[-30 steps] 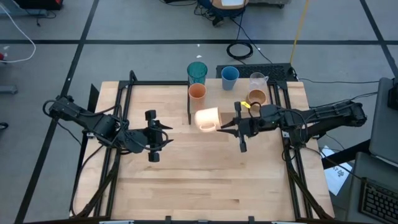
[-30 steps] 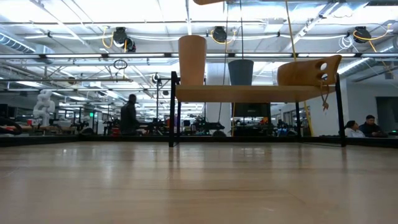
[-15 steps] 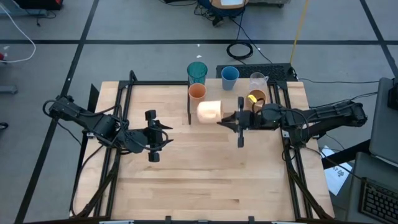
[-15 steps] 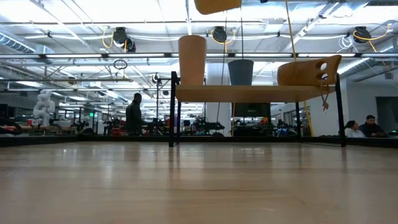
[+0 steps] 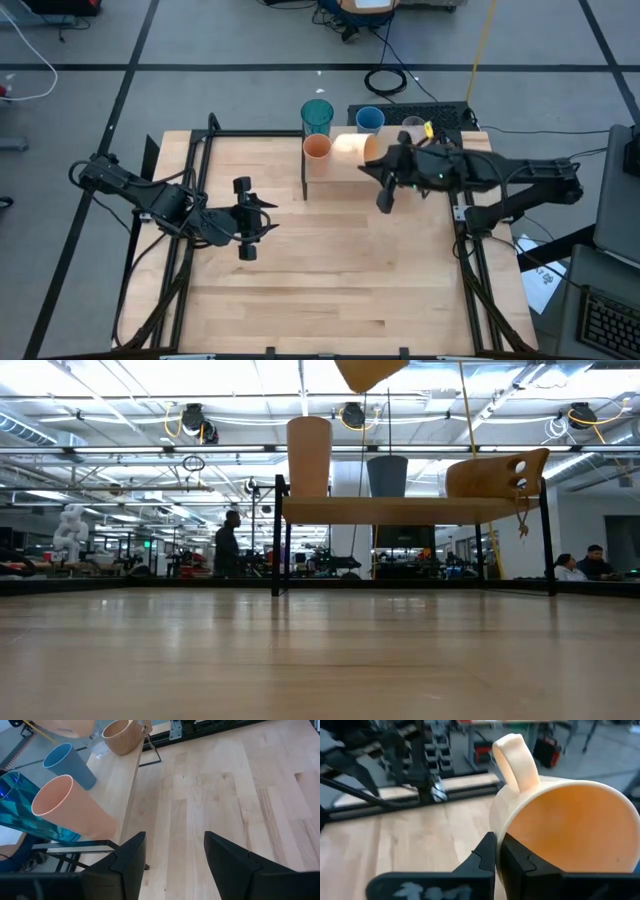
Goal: Stack small to large cups/mugs on shelf
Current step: Put the light orange mug on the shelf
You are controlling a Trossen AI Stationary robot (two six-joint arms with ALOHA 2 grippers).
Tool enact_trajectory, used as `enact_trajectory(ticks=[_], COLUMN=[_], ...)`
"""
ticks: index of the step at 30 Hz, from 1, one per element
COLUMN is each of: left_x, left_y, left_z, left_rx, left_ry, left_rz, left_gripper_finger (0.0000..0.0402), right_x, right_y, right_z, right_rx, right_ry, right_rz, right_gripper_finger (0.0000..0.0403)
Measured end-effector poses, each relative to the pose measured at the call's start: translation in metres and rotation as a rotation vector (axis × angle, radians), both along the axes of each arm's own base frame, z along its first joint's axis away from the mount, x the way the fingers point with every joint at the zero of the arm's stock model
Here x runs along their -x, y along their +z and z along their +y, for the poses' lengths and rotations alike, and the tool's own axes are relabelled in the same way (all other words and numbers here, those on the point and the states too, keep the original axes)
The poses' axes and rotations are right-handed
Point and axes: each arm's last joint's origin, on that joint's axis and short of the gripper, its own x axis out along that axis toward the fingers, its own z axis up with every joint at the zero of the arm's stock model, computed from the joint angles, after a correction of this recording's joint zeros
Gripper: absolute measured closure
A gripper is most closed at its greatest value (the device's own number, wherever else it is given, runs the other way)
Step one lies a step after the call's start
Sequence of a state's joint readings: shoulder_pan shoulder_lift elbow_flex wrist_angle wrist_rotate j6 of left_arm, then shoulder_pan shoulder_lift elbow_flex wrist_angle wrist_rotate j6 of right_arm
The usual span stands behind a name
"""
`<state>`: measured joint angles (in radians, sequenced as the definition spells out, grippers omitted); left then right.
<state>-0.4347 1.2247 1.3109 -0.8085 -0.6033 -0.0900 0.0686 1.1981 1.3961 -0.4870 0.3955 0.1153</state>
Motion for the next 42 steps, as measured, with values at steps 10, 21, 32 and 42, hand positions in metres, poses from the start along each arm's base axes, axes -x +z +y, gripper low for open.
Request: enact_trajectory(ticks=[10,21,32,42], left_x=[0.000,0.000,0.000,0.000], left_y=[0.000,0.000,0.000,0.000], left_z=[0.000,0.000,0.000,0.000], left_rx=[-0.006,-0.012,-0.022,-0.020], left_ry=[-0.004,-0.008,-0.015,-0.015], left_rz=[0.002,0.003,0.005,0.001], left_gripper_finger=[0.0199,0.0199,0.0199,0.0199], right_x=[-0.025,-0.041,-0.047,-0.064], right_y=[0.028,0.028,0.001,-0.022], right_z=[-0.027,-0.055,-0.086,-0.096], right_rx=[-0.030,-0.183,-0.316,-0.333], right_ry=[-0.117,-0.087,-0.160,-0.114], right_rz=[0.294,0.512,0.760,0.870], right_gripper_finger=[0.0402,0.0402,0.0401,0.0400])
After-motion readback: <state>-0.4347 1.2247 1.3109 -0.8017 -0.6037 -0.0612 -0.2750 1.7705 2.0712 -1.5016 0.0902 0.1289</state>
